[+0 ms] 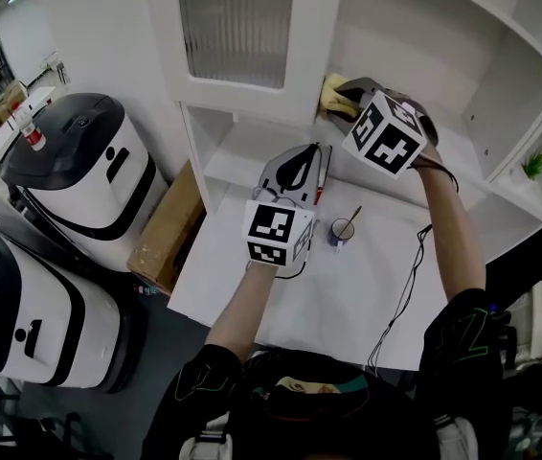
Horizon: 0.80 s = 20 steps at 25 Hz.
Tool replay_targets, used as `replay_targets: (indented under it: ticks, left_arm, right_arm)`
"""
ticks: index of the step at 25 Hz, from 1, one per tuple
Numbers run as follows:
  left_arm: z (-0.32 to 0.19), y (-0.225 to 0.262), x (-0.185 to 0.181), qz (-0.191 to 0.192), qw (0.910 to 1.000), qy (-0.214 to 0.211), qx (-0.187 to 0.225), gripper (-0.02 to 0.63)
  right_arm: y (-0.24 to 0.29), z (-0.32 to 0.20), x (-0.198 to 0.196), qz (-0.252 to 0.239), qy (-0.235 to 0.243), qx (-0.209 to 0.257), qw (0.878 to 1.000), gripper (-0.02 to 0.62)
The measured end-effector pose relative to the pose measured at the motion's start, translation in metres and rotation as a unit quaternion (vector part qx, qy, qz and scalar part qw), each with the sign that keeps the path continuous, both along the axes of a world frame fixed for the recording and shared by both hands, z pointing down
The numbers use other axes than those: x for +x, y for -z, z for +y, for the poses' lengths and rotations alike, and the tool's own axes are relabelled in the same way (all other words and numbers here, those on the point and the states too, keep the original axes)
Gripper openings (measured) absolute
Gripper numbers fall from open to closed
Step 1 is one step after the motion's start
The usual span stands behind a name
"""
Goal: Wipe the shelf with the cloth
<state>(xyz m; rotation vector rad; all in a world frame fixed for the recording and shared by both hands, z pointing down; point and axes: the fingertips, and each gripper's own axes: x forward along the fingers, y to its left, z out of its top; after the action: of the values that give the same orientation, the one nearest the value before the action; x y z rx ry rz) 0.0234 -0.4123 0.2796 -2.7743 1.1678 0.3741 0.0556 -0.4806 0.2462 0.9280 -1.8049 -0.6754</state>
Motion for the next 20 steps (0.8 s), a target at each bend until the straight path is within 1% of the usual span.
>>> replay_targets:
  ticks: [5,7,10,12,14,16,18,20]
  left_arm:
    - [0.003,-0.007,0.011,0.000,0.9999,-0.014,-0.007,-0.005]
    - [0.003,-0.011,0.012,0.001,0.9998,-0.017,-0.012,-0.005]
    - [0.002,-0.017,0.013,0.004,0.9995,-0.021,-0.022,-0.005]
    - [0.001,-0.023,0.014,0.004,0.9993,-0.024,-0.030,-0.005]
    - [0.002,-0.029,0.017,-0.001,0.9991,-0.025,-0.034,-0.005]
    - [0.003,-0.034,0.020,-0.009,0.9991,-0.025,-0.034,-0.005]
    - [0.004,-0.038,0.023,-0.010,0.9988,-0.029,-0.039,-0.005]
    - [0.004,-0.043,0.025,-0.009,0.9984,-0.032,-0.045,-0.005]
  right_arm:
    - [-0.004,0.012,-0.003,0.038,0.011,0.015,0.999,0.118]
    - [-0.010,0.015,-0.003,0.069,0.010,0.023,0.997,0.118]
    - [-0.019,0.015,-0.002,0.131,0.004,0.041,0.990,0.118]
    - [-0.023,0.014,-0.002,0.156,-0.002,0.050,0.986,0.118]
    - [-0.025,0.014,-0.001,0.163,-0.009,0.056,0.985,0.118]
    - [-0.025,0.014,0.000,0.154,-0.014,0.057,0.986,0.116]
    - [-0.026,0.015,0.002,0.146,-0.017,0.055,0.988,0.114]
    - [-0.028,0.018,0.006,0.152,-0.019,0.056,0.987,0.115]
